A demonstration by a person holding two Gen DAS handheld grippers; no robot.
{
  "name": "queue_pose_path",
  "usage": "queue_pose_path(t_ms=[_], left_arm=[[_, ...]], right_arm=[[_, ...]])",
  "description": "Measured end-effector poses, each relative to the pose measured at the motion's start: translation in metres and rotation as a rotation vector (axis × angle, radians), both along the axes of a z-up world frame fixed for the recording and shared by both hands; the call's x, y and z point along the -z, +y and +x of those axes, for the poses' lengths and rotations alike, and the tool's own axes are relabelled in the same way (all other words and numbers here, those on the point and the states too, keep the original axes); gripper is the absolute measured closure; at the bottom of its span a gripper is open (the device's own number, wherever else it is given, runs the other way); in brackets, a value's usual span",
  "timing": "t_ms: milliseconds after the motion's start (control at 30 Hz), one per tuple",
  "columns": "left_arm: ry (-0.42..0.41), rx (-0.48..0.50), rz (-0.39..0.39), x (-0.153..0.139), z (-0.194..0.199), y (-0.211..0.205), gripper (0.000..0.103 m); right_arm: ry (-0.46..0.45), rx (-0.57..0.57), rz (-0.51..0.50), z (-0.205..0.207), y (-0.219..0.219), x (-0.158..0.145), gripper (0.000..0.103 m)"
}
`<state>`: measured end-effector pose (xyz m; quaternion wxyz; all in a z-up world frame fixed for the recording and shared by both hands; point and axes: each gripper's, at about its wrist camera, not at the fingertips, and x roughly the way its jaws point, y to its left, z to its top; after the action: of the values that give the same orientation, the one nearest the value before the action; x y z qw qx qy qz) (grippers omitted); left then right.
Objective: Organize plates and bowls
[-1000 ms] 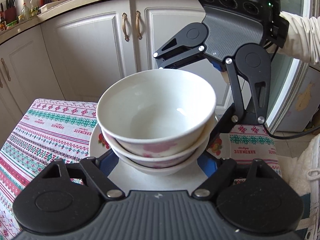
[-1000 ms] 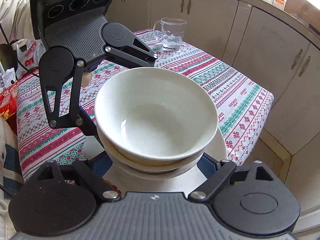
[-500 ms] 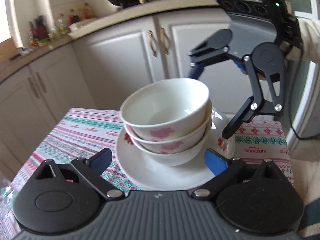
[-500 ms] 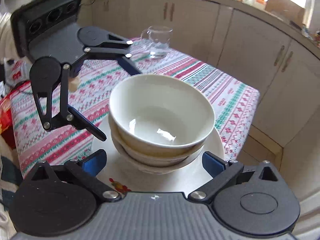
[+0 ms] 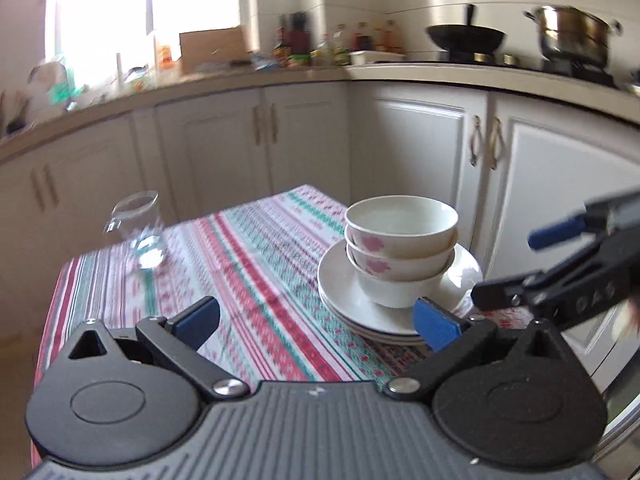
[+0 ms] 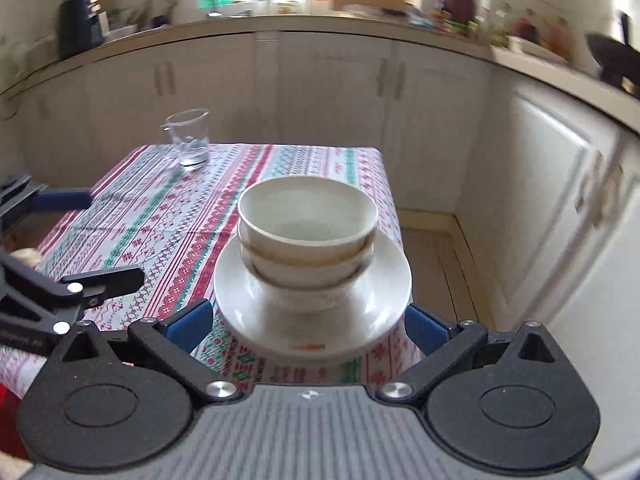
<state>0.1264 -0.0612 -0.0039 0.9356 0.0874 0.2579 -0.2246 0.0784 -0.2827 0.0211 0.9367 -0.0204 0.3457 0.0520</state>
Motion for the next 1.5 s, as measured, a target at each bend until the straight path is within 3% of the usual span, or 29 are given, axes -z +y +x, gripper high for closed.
queue_pose_path(t_ms=[167, 433, 1500], left_arm=[[0.047, -0.112, 0.025, -0.003, -0.020, 0.001, 0.001], [0.060, -0.154, 0.002, -0.006, -0.041, 0.002, 0.001], [0.077, -0.204, -0.001, -0.011, -0.047, 0.004, 0.001]], right_arm=[[-0.027, 0.107, -0.020, -0.033, 0.017, -0.001, 0.000], [-0.071, 0.182, -0.040, -0.064, 0.023, -0.007, 0.000], [-0.106, 0.212, -0.089, -0.074, 0.032, -0.018, 0.000]])
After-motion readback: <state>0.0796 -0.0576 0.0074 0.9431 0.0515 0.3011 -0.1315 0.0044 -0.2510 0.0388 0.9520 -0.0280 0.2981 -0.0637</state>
